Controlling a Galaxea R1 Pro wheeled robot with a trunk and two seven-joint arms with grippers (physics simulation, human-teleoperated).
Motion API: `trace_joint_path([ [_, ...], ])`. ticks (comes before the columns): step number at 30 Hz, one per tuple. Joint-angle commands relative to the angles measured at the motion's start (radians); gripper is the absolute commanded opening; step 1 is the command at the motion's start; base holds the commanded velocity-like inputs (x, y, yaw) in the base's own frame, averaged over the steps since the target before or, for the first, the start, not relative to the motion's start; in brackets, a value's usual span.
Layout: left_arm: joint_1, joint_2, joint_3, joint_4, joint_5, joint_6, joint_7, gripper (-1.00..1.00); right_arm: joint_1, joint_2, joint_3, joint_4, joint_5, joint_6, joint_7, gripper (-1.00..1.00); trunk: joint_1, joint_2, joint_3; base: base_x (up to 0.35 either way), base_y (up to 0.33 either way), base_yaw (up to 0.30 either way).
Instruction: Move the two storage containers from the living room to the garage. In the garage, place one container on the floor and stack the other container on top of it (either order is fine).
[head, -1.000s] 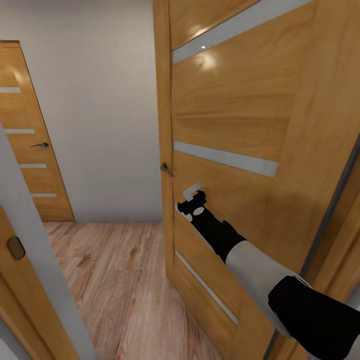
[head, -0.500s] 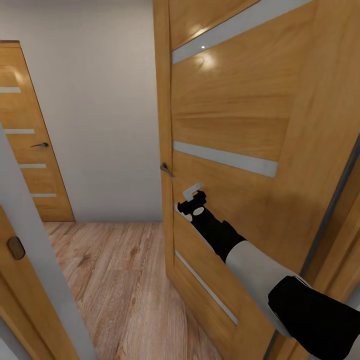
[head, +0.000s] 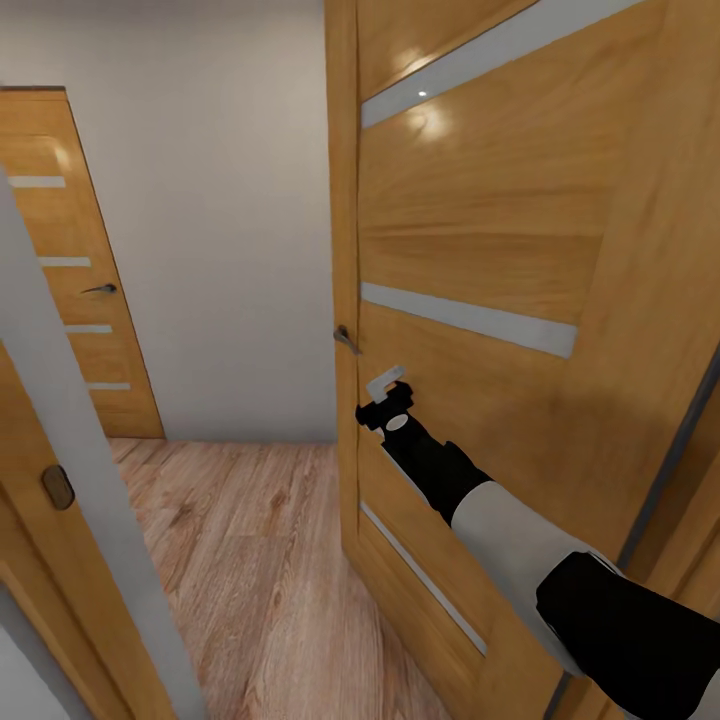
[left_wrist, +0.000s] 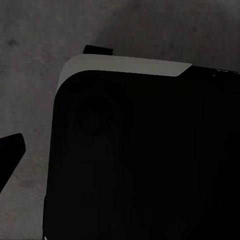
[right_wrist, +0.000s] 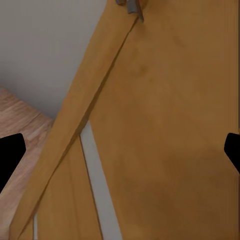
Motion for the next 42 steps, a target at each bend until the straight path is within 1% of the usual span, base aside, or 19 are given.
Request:
trace_joint_path([
  [1,0.000,0.000,0.000,0.000,0.008,-0.002,0.000,1.00,-0.001,0.000,0.004,-0.001,0.002,0.007,-0.008,1.00,0.000,-0.001,-0.001,0.000,0.000,0.022],
  [8,0.000,0.000,0.001,0.000,0.009,-0.002,0.000,1.00,-0.001,0.000,0.004,-0.001,0.002,0.007,-0.027,1.00,0.000,-0.001,-0.001,0.000,0.000,0.008],
  [18,0.000,0.000,0.000,0.000,0.010,-0.001,0.000,1.00,-0.001,0.000,0.004,-0.001,0.001,0.006,-0.031,1.00,0.000,-0.001,-0.001,0.018,0.000,0.000],
  [32,0.000,0.001,0.000,0.003,0.014,0.000,0.002,1.00,-0.001,0.000,0.003,0.002,0.001,0.005,-0.033,1.00,0.000,-0.001,-0.001,0.275,0.000,0.000],
  [37,0.000,0.001,0.001,0.003,0.013,0.000,0.002,1.00,-0.001,0.000,0.000,0.013,-0.002,-0.002,-0.035,1.00,0.000,-0.001,-0.001,0.063,0.000,0.000],
  [40,0.000,0.000,0.001,0.002,0.011,-0.001,0.001,1.00,-0.001,0.000,-0.001,0.042,-0.002,-0.005,-0.035,1.00,0.000,-0.001,-0.001,0.007,0.000,0.000],
  [41,0.000,0.000,0.001,0.002,0.011,-0.002,0.001,1.00,-0.001,0.000,0.000,0.082,0.000,-0.014,-0.035,1.00,0.000,-0.001,-0.001,0.002,0.000,0.000],
  [42,0.000,0.000,0.001,0.001,0.011,-0.002,0.001,1.00,-0.001,0.000,0.000,0.101,0.000,-0.025,-0.035,1.00,0.000,-0.001,-0.001,0.001,0.000,0.000],
])
